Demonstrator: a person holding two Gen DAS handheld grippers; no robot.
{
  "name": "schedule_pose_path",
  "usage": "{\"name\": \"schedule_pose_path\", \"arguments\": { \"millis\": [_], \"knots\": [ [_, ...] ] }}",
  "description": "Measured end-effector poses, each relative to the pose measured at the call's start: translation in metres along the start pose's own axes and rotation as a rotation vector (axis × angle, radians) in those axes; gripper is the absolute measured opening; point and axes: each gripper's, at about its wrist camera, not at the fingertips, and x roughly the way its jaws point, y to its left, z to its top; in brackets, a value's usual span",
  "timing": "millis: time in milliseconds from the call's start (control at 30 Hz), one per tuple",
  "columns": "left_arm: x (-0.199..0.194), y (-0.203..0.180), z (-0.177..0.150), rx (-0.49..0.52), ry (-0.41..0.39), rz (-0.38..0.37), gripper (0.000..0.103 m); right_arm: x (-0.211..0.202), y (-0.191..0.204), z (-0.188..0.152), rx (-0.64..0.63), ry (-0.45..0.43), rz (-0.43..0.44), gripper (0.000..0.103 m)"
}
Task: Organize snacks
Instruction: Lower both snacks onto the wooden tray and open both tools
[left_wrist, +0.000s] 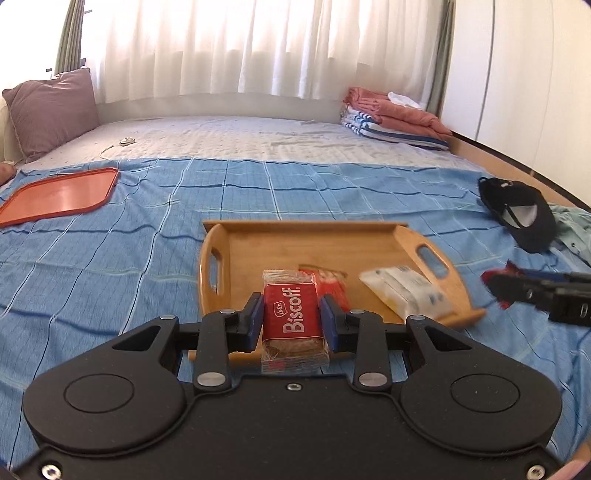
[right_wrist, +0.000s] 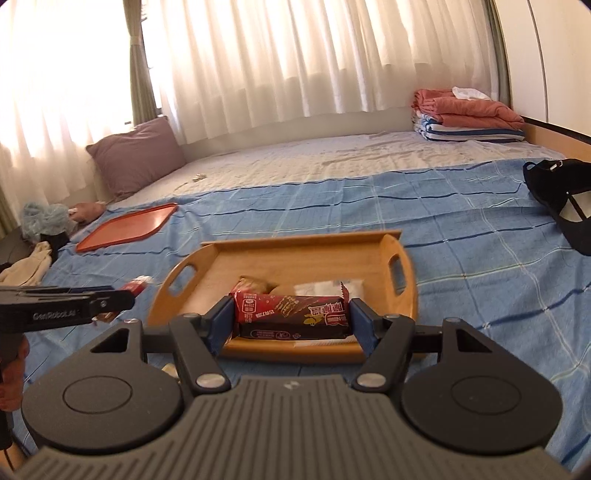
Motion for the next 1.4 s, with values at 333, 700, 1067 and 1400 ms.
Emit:
{"name": "schedule_pose_path", "arguments": {
  "millis": [333, 700, 1067, 1400],
  "knots": [
    [0.084, 0.006, 0.018, -0.020, 0.059, 0.012, 0.032, 0.087, -0.020, 0.054, -0.013, 0.114, -0.007, 0.069],
    [0.148, 0.014, 0.003, -0.036, 0.099, -0.001, 0.032, 0.189, -0.021, 0.055, -0.054, 0.248, -0.049, 0.069],
    [0.163, 0.000, -0.007, 0.045, 0.090, -0.032, 0.032, 0.236, -0.023, 0.042, -0.063, 0.308, -0.062, 0.069],
    [0.169, -0.005, -0.011, 0.044, 0.106, -0.045, 0.032, 0.240, -0.027, 0.035, -0.048, 0.317, -0.062, 0.075]
  ]
}}
